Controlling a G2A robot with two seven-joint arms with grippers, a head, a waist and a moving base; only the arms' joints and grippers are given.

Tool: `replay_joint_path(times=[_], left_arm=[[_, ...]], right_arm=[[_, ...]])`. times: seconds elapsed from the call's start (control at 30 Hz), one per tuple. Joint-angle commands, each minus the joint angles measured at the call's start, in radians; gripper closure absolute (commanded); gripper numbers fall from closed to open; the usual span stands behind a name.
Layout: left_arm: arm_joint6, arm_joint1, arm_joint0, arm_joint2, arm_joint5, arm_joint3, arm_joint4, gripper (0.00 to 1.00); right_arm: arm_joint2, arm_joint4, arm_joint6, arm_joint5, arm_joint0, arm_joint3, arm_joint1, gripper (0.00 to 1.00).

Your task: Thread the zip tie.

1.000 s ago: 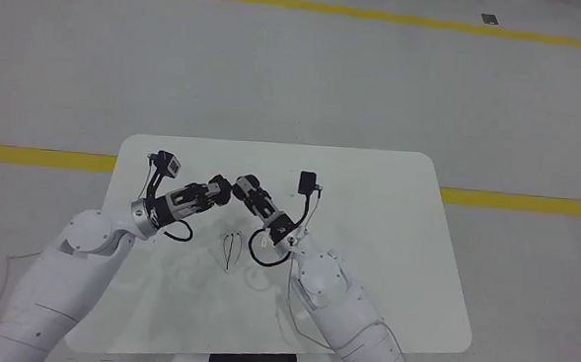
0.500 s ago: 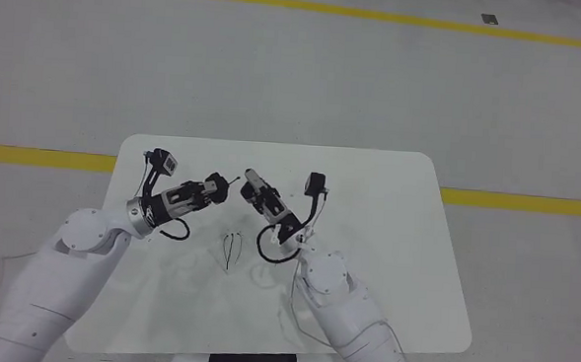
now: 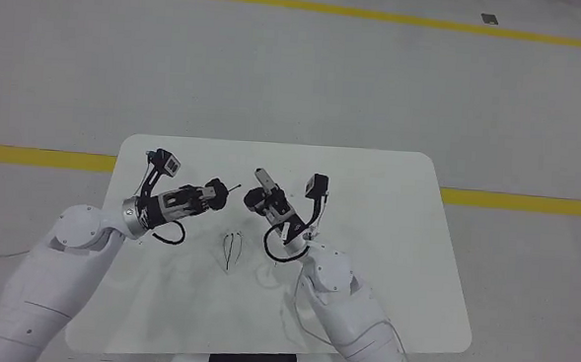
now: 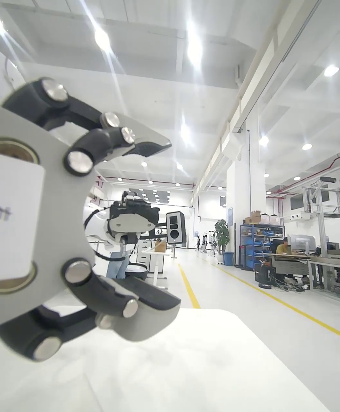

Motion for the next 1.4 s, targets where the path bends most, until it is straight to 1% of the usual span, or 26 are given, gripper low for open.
replay_joint_path(times=[0.0,0.03,0.07,0.13,0.17,0.27,0.3,0.37,0.4,0.43,0.47,0.63,0.67,0.7,0.73,0.77,0.83,0.93,1.0,1.03,1.17,1.2,1.23,1.37], left_arm=[[-0.067,0.005,-0.011,-0.005,0.007,0.034,-0.01,1.0],[-0.115,0.008,-0.017,-0.008,0.018,0.051,-0.029,1.0],[-0.163,0.012,-0.026,-0.019,0.023,0.077,-0.044,1.0],[-0.235,0.018,-0.036,-0.027,0.023,0.111,-0.052,1.0],[-0.266,0.02,-0.043,-0.035,0.019,0.137,-0.067,1.0],[-0.36,0.025,-0.057,-0.039,0.012,0.18,-0.107,1.0],[-0.373,0.028,-0.064,-0.033,0.005,0.191,-0.099,1.0],[-0.373,0.034,-0.07,-0.02,-0.002,0.199,-0.096,1.0],[-0.373,0.038,-0.073,-0.004,-0.007,0.197,-0.091,1.0],[-0.373,0.042,-0.075,0.009,-0.006,0.199,-0.088,1.0],[-0.373,0.045,-0.078,0.014,-0.009,0.199,-0.078,1.0],[-0.373,0.045,-0.078,0.014,-0.009,0.199,-0.078,1.0],[-0.366,0.045,-0.078,0.015,-0.008,0.198,-0.076,1.0],[-0.343,0.044,-0.075,0.02,-0.004,0.19,-0.069,1.0],[-0.339,0.044,-0.072,0.029,0.008,0.183,-0.07,1.0],[-0.34,0.044,-0.073,0.032,0.012,0.184,-0.071,1.0],[-0.347,0.046,-0.079,0.037,0.009,0.19,-0.052,1.0],[-0.361,0.049,-0.083,0.037,0.002,0.197,-0.065,1.0],[-0.373,0.05,-0.083,0.042,-0.009,0.194,-0.074,1.0],[-0.373,0.051,-0.083,0.05,-0.009,0.182,-0.077,1.0],[-0.373,0.051,-0.083,0.05,-0.009,0.182,-0.077,1.0],[-0.373,0.051,-0.083,0.05,-0.009,0.182,-0.077,1.0],[-0.373,0.051,-0.083,0.05,-0.009,0.182,-0.077,1.0],[-0.373,0.051,-0.083,0.05,-0.009,0.182,-0.077,1.0]], right_arm=[[0.019,0.065,0.08,0.0,-0.001,0.01,0.005,0.0],[0.028,0.08,0.116,0.001,0.001,0.017,0.008,0.0],[0.038,0.107,0.165,0.006,0.003,0.027,0.011,0.0],[0.05,0.139,0.237,0.008,0.011,0.039,0.016,0.0],[0.055,0.159,0.277,0.007,0.016,0.049,0.018,0.0],[0.056,0.176,0.366,0.017,0.037,0.072,0.023,0.0],[0.05,0.181,0.408,0.022,0.049,0.085,0.024,0.0],[0.039,0.193,0.453,0.022,0.067,0.105,0.023,0.0],[0.021,0.193,0.504,0.023,0.082,0.119,0.022,0.0],[0.015,0.197,0.517,0.024,0.088,0.127,0.022,0.0],[0.015,0.197,0.517,0.024,0.088,0.127,0.022,0.0],[0.015,0.197,0.517,0.024,0.088,0.127,0.022,0.0],[0.015,0.197,0.517,0.024,0.088,0.127,0.022,0.0],[0.012,0.198,0.515,0.026,0.083,0.127,0.022,0.0],[0.01,0.216,0.536,0.034,0.082,0.138,0.023,0.0],[0.009,0.222,0.561,0.033,0.087,0.144,0.024,0.0],[0.007,0.23,0.629,0.03,0.1,0.166,0.027,0.0],[0.005,0.269,0.706,0.018,0.112,0.186,0.03,0.0],[0.006,0.272,0.71,0.015,0.113,0.188,0.03,0.0],[0.006,0.272,0.71,0.015,0.113,0.188,0.03,0.0],[0.007,0.27,0.702,0.014,0.113,0.188,0.03,0.0],[0.009,0.243,0.669,0.006,0.111,0.188,0.031,0.0],[0.006,0.239,0.659,0.006,0.11,0.189,0.031,0.0],[0.009,0.249,0.662,-0.006,0.113,0.207,0.034,0.0]])
